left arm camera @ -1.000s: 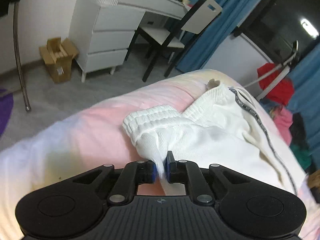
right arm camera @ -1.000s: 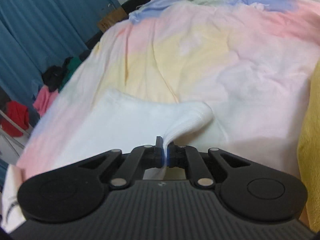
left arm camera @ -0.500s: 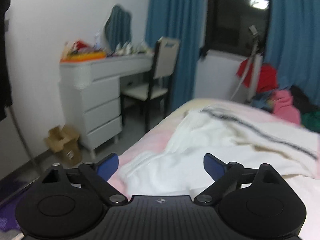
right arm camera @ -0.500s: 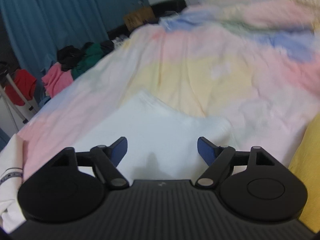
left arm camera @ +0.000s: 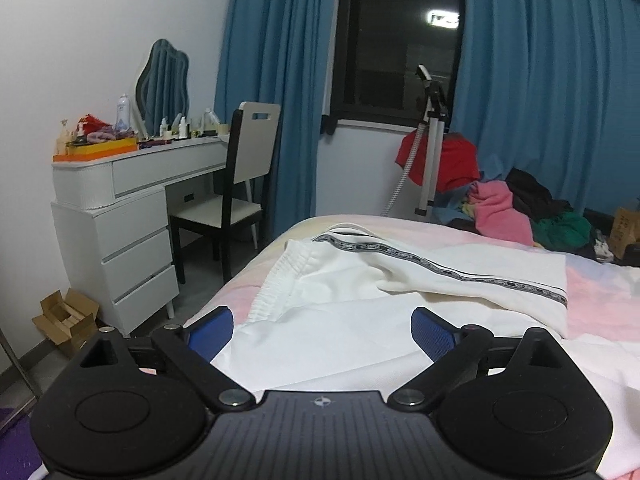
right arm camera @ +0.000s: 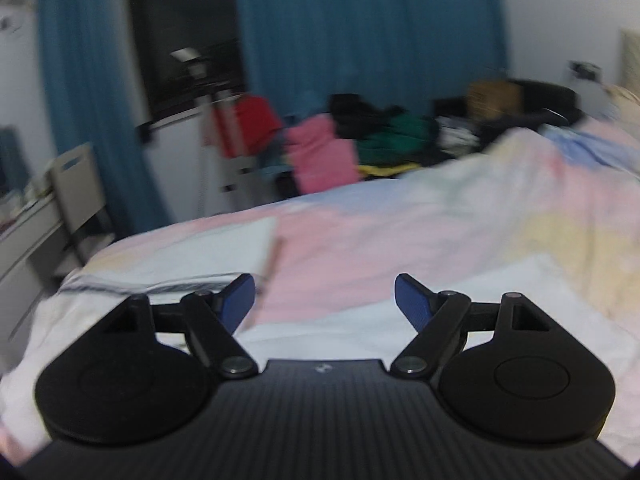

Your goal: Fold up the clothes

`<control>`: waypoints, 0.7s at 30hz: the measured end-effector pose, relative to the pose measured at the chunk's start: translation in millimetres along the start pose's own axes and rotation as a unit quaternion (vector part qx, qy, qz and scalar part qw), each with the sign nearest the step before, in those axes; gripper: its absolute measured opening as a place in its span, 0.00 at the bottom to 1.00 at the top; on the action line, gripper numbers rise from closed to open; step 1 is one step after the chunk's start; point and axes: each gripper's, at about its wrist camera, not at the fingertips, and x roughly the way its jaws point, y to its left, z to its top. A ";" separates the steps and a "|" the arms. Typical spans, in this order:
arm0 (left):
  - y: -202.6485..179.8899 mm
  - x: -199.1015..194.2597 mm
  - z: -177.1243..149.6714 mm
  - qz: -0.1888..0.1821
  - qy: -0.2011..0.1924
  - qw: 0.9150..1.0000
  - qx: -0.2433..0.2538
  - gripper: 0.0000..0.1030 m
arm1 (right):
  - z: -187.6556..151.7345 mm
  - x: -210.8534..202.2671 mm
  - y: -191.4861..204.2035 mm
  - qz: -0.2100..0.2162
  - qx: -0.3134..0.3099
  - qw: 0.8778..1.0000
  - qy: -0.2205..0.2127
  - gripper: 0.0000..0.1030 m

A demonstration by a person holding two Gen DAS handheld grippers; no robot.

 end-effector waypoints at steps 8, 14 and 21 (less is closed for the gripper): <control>-6.9 -1.2 -8.2 -0.017 0.000 1.000 0.017 0.94 | -27.2 0.4 35.9 0.039 -0.010 0.999 0.009 0.77; -25.3 5.9 -20.0 -0.021 0.003 0.998 0.053 0.94 | -39.0 -5.0 34.5 0.028 0.002 1.000 -0.005 0.77; -96.3 49.4 -9.6 -0.101 0.012 0.988 0.113 0.90 | -49.0 -5.5 16.2 -0.022 0.043 0.999 -0.021 0.77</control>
